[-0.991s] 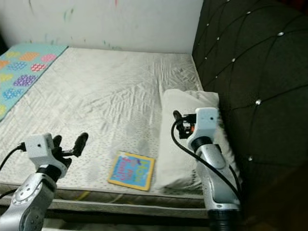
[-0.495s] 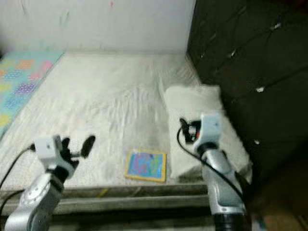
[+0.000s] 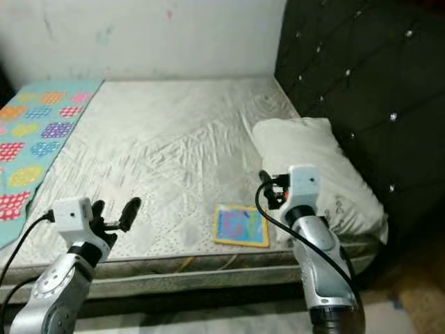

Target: Clean up the room

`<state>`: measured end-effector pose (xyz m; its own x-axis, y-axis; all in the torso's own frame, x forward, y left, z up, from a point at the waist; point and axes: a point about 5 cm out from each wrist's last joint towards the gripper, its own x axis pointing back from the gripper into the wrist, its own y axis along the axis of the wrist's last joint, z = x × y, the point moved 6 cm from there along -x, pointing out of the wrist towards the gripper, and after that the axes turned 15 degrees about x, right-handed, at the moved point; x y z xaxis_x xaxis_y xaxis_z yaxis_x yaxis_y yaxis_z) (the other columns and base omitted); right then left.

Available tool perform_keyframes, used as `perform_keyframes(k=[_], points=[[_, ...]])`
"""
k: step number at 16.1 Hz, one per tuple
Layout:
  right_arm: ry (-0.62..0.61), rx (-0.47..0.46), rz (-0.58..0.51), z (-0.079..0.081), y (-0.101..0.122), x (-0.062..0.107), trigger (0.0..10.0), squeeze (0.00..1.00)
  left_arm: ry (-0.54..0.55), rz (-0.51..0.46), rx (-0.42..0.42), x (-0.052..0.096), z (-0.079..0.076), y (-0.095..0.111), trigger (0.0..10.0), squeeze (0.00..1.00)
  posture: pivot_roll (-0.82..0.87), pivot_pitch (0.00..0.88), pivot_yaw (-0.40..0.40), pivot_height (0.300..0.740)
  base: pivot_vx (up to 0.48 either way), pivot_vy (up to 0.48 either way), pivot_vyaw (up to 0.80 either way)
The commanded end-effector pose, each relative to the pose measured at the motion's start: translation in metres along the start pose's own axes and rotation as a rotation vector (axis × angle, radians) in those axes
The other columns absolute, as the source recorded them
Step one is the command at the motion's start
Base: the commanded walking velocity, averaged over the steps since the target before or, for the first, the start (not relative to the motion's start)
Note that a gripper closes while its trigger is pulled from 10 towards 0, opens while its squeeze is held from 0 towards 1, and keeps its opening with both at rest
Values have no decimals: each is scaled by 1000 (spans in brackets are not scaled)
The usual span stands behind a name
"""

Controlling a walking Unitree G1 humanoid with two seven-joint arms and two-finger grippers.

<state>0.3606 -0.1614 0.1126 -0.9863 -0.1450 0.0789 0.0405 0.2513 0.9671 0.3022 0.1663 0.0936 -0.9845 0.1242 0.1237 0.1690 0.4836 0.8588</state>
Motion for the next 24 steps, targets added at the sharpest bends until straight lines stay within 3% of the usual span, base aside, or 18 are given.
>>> perform_keyframes(k=[1, 8, 16, 21, 24], points=[[14, -5, -28, 6, 9, -3, 10000, 0, -23, -28, -17, 2, -1, 10, 10000, 0, -166, 0, -11, 740, 0, 0, 0], [36, 17, -43, 11, 10, -5, 10000, 0, -73, -25, 5, 2, -9, 9, 10000, 0, -161, 0, -10, 740, 329, 0, 0], [47, 21, -50, 14, 11, -5, 10000, 0, -68, -26, -6, 0, -8, 9, 10000, 0, -160, 0, -9, 740, 475, 0, 0], [18, 54, -12, 10, 3, -6, 10000, 0, -20, -29, 21, -2, -1, 9, 10000, 0, -159, 0, -8, 740, 0, 0, 0], [-1, 116, -3, 7, 1, -6, 10000, 0, -17, -27, 28, -2, -1, 8, 10000, 0, -161, 0, -7, 740, 0, 480, 0]])
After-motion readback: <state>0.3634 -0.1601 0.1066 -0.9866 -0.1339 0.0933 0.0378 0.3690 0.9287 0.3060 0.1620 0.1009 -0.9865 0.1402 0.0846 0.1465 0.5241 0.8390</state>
